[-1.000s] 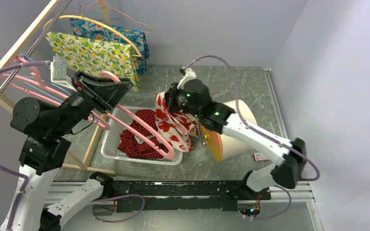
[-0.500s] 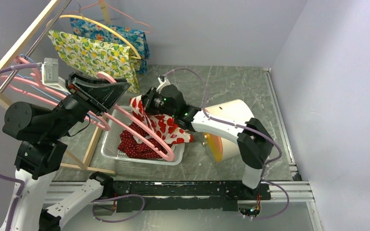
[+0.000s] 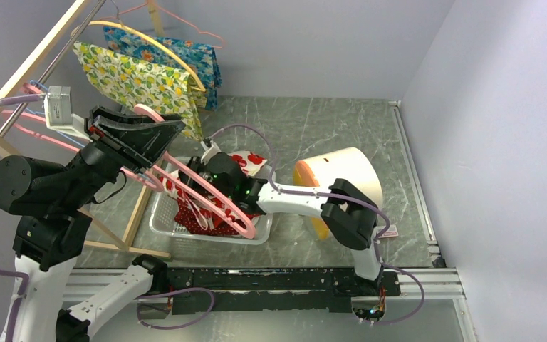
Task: Remove the skirt from the hanger
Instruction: Place the skirt in the bin.
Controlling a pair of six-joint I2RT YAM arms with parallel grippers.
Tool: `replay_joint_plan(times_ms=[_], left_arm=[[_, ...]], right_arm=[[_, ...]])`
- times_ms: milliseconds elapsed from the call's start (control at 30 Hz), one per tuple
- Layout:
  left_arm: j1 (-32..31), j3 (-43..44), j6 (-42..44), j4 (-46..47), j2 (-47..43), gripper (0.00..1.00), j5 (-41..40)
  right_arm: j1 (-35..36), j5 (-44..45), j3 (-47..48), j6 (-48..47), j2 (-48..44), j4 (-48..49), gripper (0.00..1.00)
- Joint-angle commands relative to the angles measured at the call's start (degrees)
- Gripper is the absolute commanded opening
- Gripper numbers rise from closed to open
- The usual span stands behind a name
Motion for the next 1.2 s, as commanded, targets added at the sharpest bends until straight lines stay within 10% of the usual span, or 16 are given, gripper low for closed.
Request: replay_joint_plan(times_ms=[0,300,567,767,1000,1167], left_arm=[[-0.2,0.6,0.4,0.5,-0.5,0.07,-0.1],[-0.2,-0.2,0.3,0.7,-0.6,0.07,0.2],[-0.2,-1.0,0.2,1.3,-0.4,0.07,0.7],[-0.2,-2.3,-0.3,2.9,0.2,0.07,1.4],[-0.3,-1.9,0.1,2.0,0.5,0.07,1.4],[-0.2,-0.4,1.2,-0.1,-0.2,0.07,0.3]], right_arm=[[-1.7,0.8,1.4,-0.4,0.5,4.3,0.00],[-9.9,-10.6,-4.8,-11.0,3.3,1.2,0.00],[-9.7,2.9,-3.6,-31.3,8.1,-22.6,0.00],[-8.6,1.1,-12.7,-30.7,7.9,-18.8,0.00],[-6.6,4.6,-5.5,-37.7,4.5,-31.7,0.20],[-6.8,7.8,-8.3,-42.5,-7.8,-33.5,0.61]])
